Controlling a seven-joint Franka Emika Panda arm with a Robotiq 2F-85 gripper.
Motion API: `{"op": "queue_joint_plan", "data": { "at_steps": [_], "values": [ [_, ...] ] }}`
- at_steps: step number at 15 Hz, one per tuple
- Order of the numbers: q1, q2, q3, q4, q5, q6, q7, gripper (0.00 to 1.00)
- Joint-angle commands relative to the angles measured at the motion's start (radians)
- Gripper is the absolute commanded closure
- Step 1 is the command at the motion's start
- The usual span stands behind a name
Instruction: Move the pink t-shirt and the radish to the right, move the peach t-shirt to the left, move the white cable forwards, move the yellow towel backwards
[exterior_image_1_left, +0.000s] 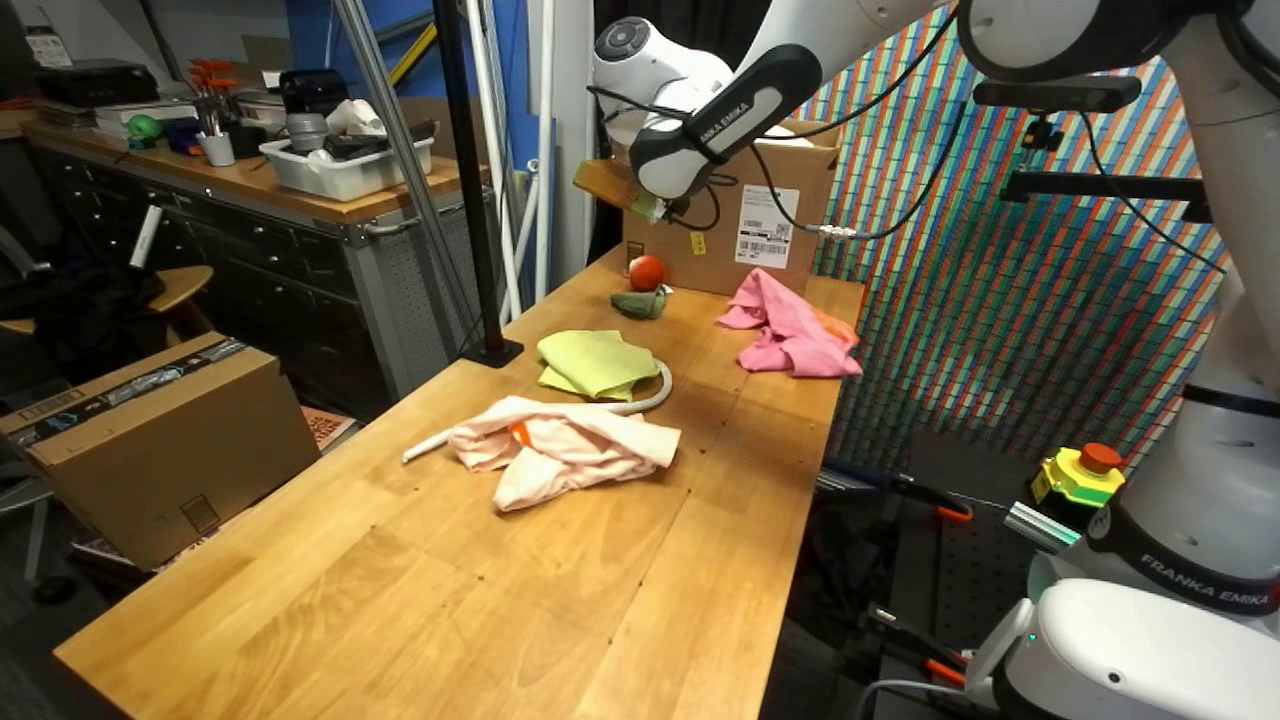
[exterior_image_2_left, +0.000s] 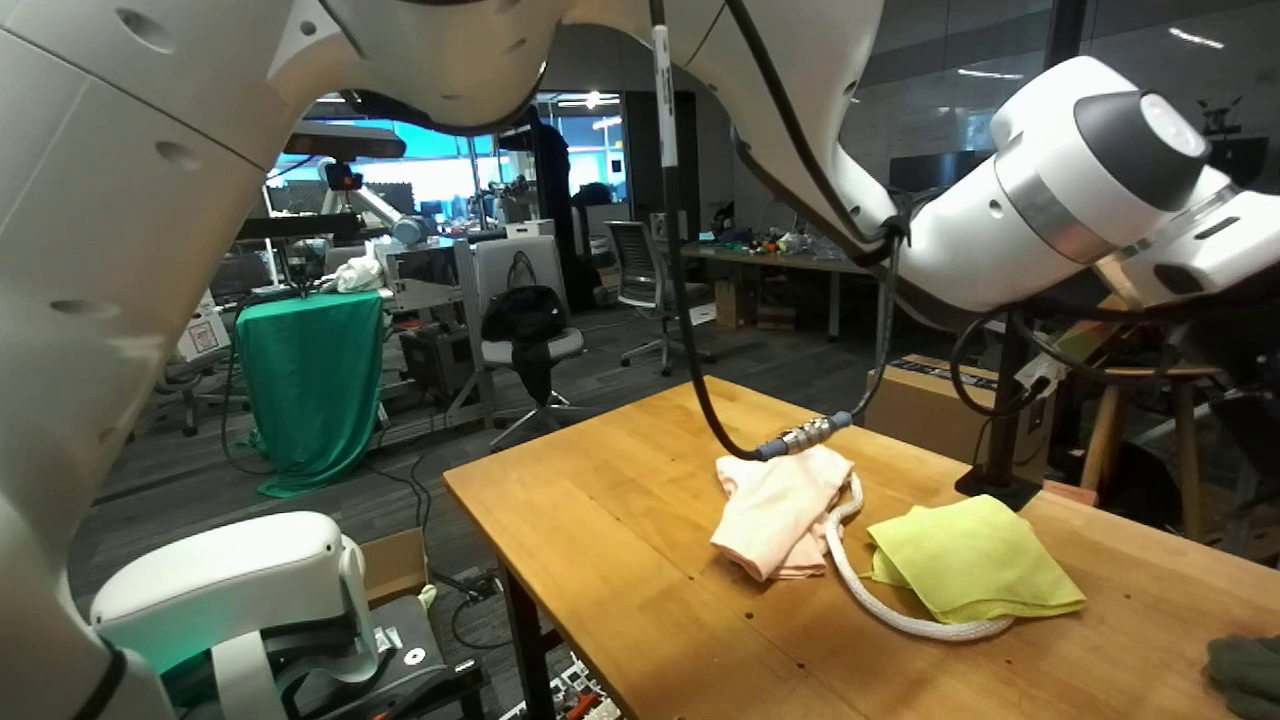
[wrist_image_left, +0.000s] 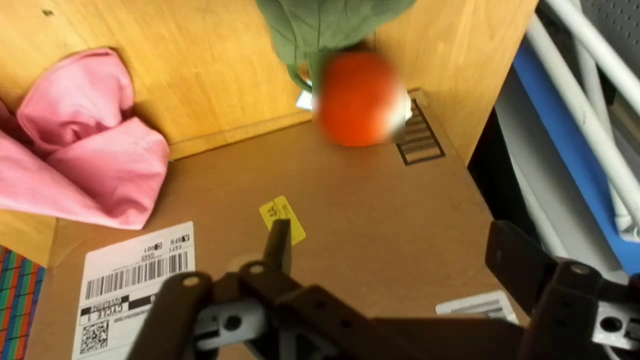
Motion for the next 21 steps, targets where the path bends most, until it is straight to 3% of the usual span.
{"op": "queue_joint_plan", "data": {
  "at_steps": [1,7,14,21],
  "values": [
    [-0.036,-0.085,0.108,-0.11,0.089,0.011,-0.168,0.0],
    [-0.074,-0.163,0.238,-0.247,0.304,-0.006,-0.475,0.0],
    [-0.093,-0.245,0.338,-0.378,0.566,-0.086,-0.87,0.0],
    [-0.053,-0.246,0.381,-0.393,0.613,-0.171,-1.198,0.0]
  ]
}}
